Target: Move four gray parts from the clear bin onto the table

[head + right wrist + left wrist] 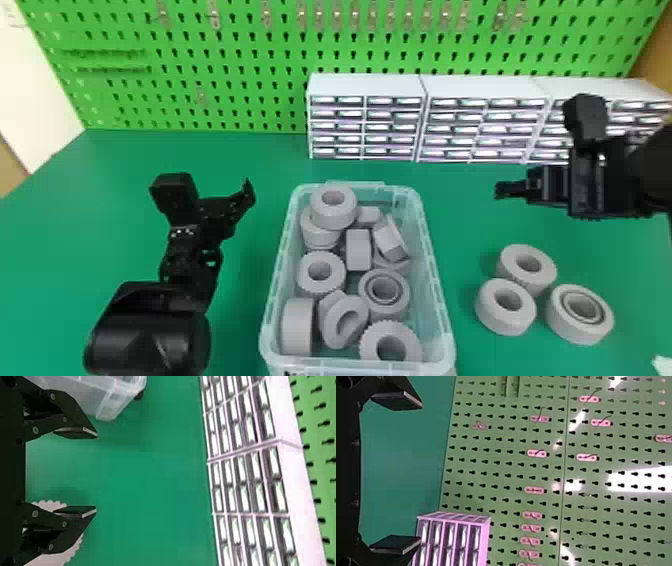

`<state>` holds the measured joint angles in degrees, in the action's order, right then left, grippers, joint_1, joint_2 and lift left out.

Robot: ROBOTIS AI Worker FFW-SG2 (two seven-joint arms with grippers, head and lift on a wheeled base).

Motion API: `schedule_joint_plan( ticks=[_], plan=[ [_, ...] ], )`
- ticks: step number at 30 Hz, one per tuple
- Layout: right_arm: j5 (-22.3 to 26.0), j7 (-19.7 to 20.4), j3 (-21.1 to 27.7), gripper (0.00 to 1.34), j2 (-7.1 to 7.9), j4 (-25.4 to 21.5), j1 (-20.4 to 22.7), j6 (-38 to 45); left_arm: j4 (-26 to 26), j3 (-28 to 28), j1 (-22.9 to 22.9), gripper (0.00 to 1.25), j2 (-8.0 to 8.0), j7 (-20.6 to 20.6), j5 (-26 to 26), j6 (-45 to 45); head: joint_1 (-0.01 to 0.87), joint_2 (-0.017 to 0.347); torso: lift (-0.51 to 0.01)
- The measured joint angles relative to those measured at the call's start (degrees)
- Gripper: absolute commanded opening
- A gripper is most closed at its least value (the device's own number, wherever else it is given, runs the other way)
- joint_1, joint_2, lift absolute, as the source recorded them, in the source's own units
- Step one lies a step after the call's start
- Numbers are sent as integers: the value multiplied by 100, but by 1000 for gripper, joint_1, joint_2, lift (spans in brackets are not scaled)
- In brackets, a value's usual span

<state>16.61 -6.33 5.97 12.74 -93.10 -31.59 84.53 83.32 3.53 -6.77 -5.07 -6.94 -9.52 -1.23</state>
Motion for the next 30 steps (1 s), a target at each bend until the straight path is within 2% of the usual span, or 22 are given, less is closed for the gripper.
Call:
schedule_joint_plan(
  ticks=[30],
  plan=[
    [734,0,-1082,759,-51,-295,-429,485,0,15,-9,1152,0,0,-4,0,693,72,-52]
  ],
)
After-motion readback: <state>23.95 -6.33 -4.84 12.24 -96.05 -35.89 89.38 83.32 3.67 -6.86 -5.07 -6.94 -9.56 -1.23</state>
